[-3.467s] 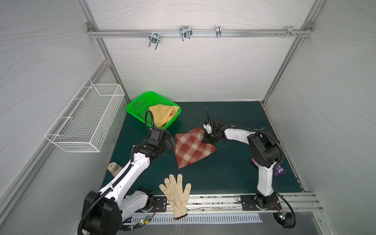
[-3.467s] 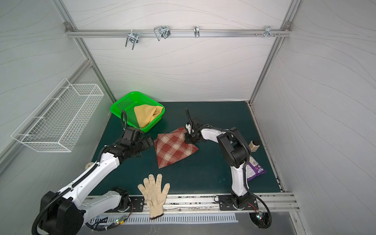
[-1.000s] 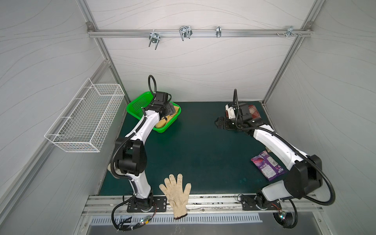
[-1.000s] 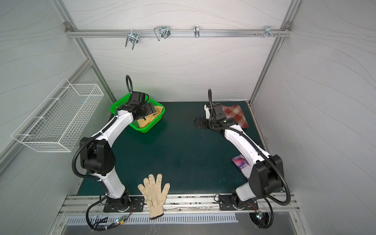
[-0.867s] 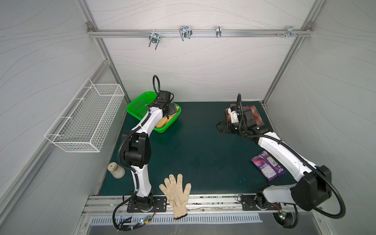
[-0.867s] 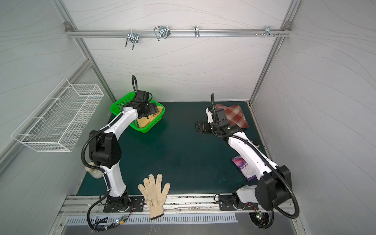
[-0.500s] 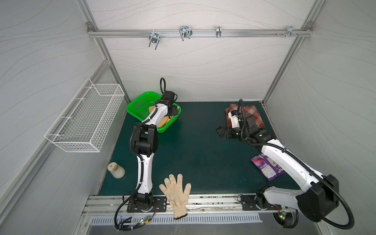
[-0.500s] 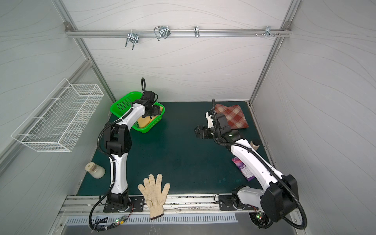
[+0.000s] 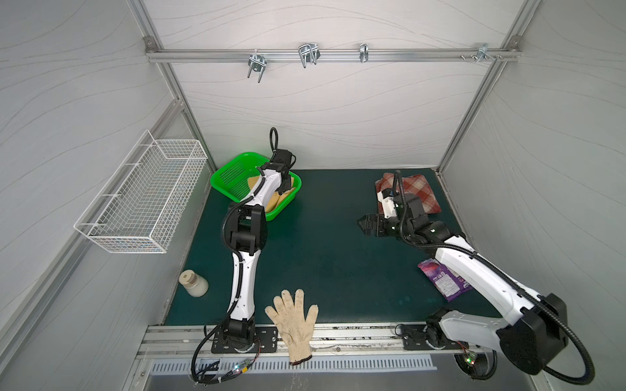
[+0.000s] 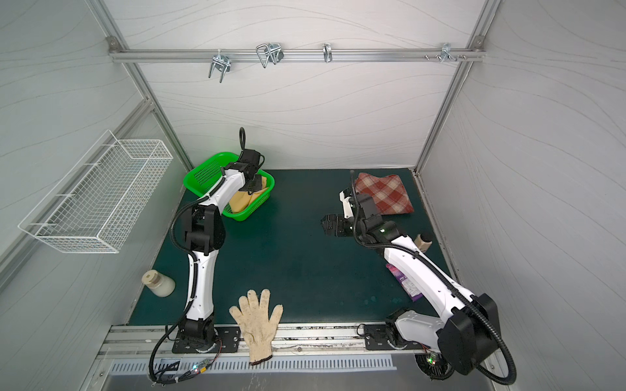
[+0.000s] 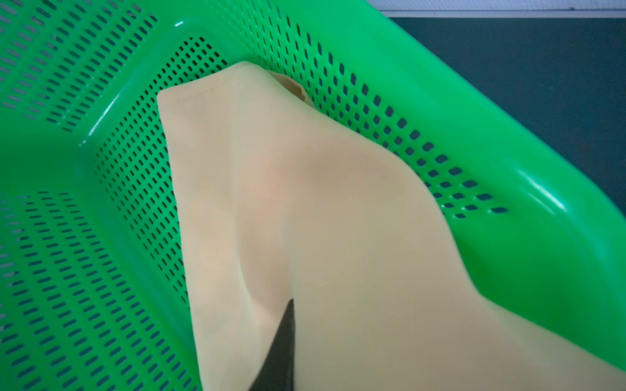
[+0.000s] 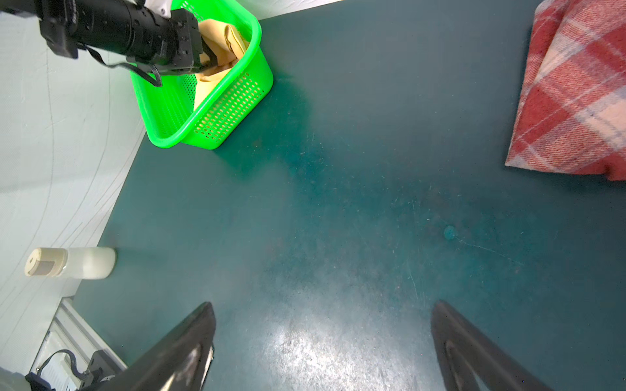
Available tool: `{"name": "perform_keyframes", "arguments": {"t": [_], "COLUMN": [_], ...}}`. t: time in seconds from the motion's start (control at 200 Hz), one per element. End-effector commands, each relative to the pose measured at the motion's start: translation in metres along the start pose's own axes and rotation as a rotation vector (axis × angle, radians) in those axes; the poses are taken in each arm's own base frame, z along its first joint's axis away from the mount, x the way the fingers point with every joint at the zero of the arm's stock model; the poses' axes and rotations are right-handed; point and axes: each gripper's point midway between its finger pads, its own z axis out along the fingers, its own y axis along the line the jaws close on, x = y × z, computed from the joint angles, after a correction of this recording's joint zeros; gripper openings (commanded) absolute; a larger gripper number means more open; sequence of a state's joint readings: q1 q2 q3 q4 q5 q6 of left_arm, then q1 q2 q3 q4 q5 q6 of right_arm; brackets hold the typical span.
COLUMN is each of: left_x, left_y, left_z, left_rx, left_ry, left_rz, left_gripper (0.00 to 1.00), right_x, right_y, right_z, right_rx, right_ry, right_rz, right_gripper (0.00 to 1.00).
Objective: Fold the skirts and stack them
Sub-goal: 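Grasp the yellow skirt in the basket with the left gripper while the right releases, then lift the yellow skirt out of the basket with the left gripper onto the table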
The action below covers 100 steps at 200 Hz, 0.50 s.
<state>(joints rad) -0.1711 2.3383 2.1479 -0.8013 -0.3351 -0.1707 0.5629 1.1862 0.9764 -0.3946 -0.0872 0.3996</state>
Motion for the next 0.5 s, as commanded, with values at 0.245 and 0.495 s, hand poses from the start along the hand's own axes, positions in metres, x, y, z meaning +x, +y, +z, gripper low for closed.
{"name": "perform_keyframes", "arguments": {"t": [0.245,0.495], "left_x": [-0.060,-0.078], "left_y": [0.034,0.034], "left_z": [-0.103,-0.187], "left_rx": [0.064,0.238], "left_ry": [-0.206,-0.313], "left_rz": [-0.113,-0.181], "left_gripper": [0.00,0.00], "right_x": [0.002,-0.004], "right_y": [0.011,0.023], "right_z": [-0.005,-0.022], "right_rx": [-0.034,-0.075], "right_ry": [-0.022,-0.064], "right_rz": [-0.012,-0.027], "right_gripper": [0.99,0.99]}}
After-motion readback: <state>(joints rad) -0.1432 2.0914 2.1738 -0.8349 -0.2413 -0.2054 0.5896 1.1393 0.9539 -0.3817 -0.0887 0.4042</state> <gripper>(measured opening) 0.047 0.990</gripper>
